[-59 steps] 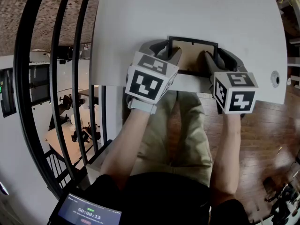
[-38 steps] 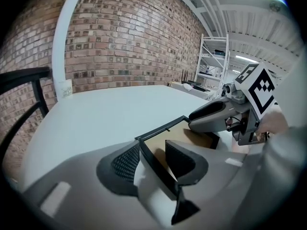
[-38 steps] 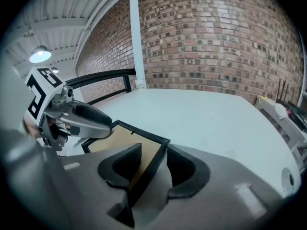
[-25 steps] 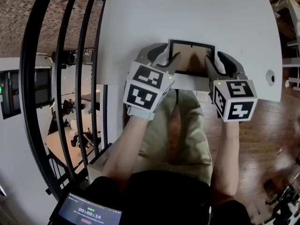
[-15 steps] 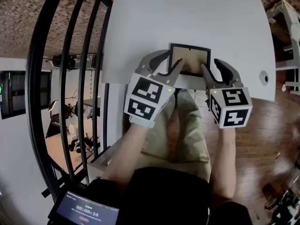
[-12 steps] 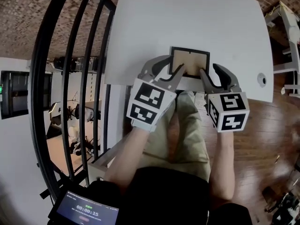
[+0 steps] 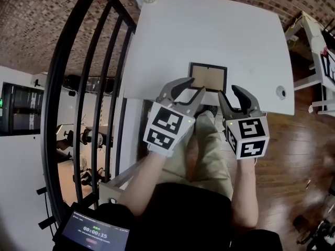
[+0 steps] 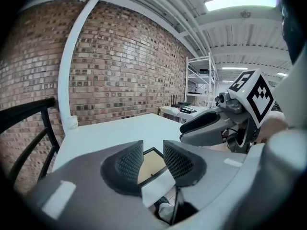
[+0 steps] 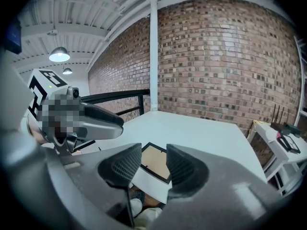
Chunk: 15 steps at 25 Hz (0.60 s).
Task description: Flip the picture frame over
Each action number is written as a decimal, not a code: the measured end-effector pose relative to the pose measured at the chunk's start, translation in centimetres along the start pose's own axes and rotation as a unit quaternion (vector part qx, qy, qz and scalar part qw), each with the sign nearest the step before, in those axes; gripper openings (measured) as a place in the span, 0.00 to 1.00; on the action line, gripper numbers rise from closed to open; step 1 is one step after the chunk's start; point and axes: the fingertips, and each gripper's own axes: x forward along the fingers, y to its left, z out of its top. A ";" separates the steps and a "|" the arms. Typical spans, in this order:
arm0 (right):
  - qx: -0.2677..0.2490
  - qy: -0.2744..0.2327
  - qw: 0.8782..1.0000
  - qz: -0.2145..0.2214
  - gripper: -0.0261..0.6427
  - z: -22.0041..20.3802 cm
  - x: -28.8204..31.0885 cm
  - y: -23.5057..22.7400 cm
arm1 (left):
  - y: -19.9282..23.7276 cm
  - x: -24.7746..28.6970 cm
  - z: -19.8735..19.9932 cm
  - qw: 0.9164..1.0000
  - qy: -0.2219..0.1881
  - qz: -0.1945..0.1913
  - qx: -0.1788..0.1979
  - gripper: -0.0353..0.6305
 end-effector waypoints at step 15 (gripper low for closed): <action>-0.012 -0.034 0.999 -0.009 0.14 1.7 -7.1 3.8 | -4.3 -6.4 2.5 0.999 -0.033 -0.015 0.020 0.19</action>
